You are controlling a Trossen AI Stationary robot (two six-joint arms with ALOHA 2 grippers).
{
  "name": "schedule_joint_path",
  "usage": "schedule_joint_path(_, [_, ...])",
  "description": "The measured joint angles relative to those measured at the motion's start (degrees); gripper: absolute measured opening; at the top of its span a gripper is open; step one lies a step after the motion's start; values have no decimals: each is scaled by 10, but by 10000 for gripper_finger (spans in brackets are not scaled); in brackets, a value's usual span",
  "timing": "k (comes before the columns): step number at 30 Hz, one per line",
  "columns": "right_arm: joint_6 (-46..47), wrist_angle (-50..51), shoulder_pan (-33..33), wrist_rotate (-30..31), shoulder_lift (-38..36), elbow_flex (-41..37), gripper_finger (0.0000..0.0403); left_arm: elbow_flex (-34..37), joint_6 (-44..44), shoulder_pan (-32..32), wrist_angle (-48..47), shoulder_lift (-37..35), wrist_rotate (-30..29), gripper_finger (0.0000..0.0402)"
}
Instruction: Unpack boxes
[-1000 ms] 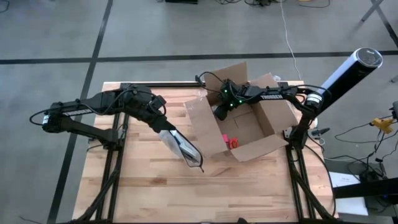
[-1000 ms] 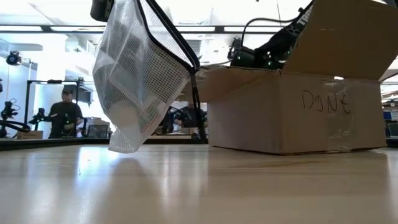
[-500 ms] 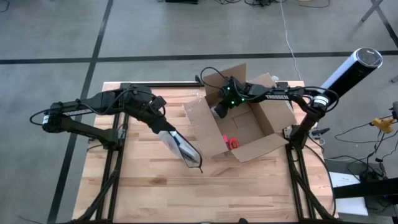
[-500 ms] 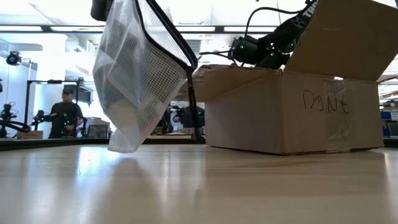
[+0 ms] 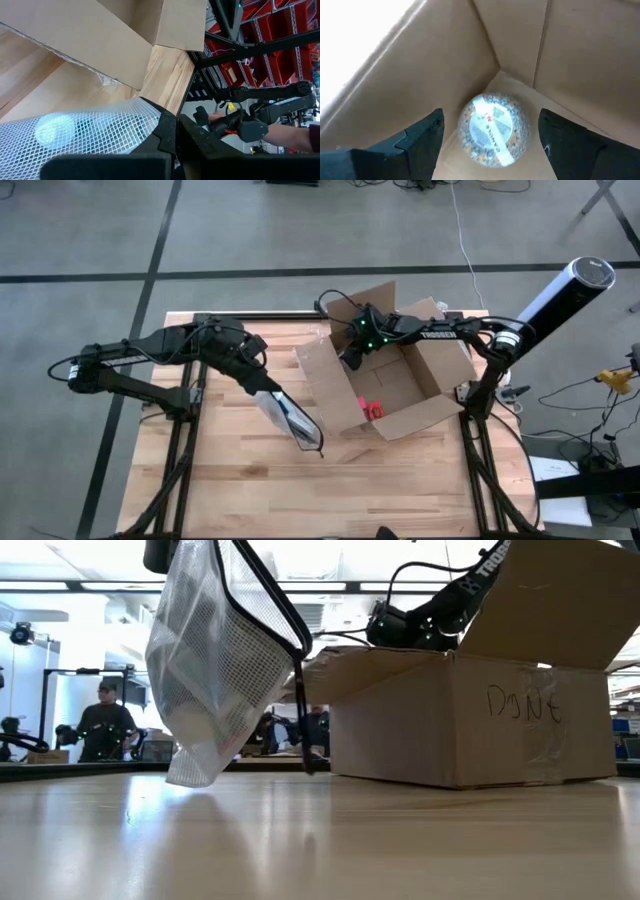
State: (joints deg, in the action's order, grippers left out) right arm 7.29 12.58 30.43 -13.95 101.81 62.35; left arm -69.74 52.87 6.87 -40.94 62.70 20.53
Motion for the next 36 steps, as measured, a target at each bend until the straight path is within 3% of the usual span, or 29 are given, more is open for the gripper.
schedule_joint_path(15, [-9,1,-9,-9,47,3,284,0,11,0,-2,0,0,0])
schedule_joint_path(25, [3,9,-9,8,52,4,237,0,11,0,-3,0,0,0])
schedule_joint_path(36, [-11,164,-9,64,14,0,211,0,8,0,-4,0,0,0])
